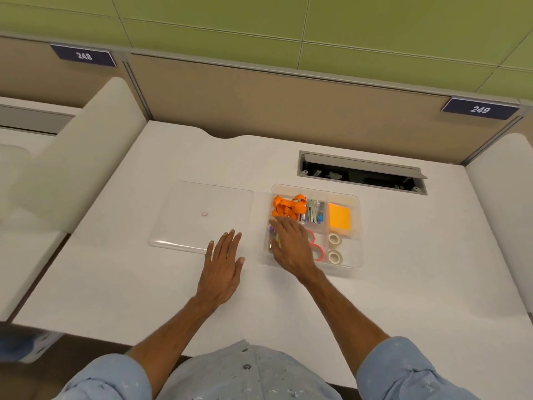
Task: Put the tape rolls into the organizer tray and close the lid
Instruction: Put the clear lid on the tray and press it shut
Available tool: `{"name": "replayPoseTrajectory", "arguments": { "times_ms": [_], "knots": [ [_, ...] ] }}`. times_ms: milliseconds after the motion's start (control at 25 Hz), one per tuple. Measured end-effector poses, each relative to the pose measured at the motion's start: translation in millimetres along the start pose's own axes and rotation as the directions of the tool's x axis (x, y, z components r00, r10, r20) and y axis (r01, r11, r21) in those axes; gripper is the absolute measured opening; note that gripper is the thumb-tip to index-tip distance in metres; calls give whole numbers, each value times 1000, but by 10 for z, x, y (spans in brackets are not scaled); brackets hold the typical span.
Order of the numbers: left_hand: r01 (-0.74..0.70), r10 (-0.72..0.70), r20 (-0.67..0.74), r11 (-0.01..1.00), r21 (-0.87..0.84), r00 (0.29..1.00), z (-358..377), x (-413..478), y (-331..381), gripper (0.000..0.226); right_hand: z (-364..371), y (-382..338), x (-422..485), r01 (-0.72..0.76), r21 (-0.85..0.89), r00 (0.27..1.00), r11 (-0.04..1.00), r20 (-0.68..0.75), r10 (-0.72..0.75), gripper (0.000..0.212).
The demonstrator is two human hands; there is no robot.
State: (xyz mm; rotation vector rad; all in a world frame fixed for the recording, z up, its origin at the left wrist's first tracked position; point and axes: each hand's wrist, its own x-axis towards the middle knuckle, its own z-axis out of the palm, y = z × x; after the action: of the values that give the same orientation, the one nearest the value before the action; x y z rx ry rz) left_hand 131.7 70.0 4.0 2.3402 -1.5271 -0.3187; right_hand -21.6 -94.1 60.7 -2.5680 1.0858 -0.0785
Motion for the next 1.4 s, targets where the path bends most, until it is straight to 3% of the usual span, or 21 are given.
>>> {"name": "replayPoseTrajectory", "arguments": {
  "times_ms": [280, 480, 720, 920, 1040, 1200, 1400],
  "knots": [
    [98, -113, 97, 984, 146, 989, -244, -56, -858, 58, 505, -806, 197, 245, -1, 965, 970, 94, -244, 45],
    [39, -54, 125, 992, 122, 991, -267, -195, -1122, 58, 807, -997, 149, 242, -47, 948, 969, 222, -226, 49],
    [2, -14, 114, 994, 107, 993, -241, -319, -1213, 56, 837, -1043, 109, 305, -164, 924, 938, 291, -249, 37],
    [-31, 26, 68, 997, 68, 997, -278, -338, -1183, 36, 819, -1056, 66, 352, -249, 915, 902, 294, -276, 42],
    [-51, 51, -5, 996, 68, 999, -306, -314, -1158, 25, 745, -1043, 31, 358, -231, 926, 905, 210, -313, 37],
    [-47, 45, -161, 999, -8, 986, -382, -206, -1066, 49, 596, -933, 10, 365, -108, 931, 925, 64, -360, 30],
    [-110, 109, -399, 994, 22, 910, -520, -111, -1040, 44, 366, -751, 61, 278, 94, 959, 956, 31, -282, 59]
  ]
}}
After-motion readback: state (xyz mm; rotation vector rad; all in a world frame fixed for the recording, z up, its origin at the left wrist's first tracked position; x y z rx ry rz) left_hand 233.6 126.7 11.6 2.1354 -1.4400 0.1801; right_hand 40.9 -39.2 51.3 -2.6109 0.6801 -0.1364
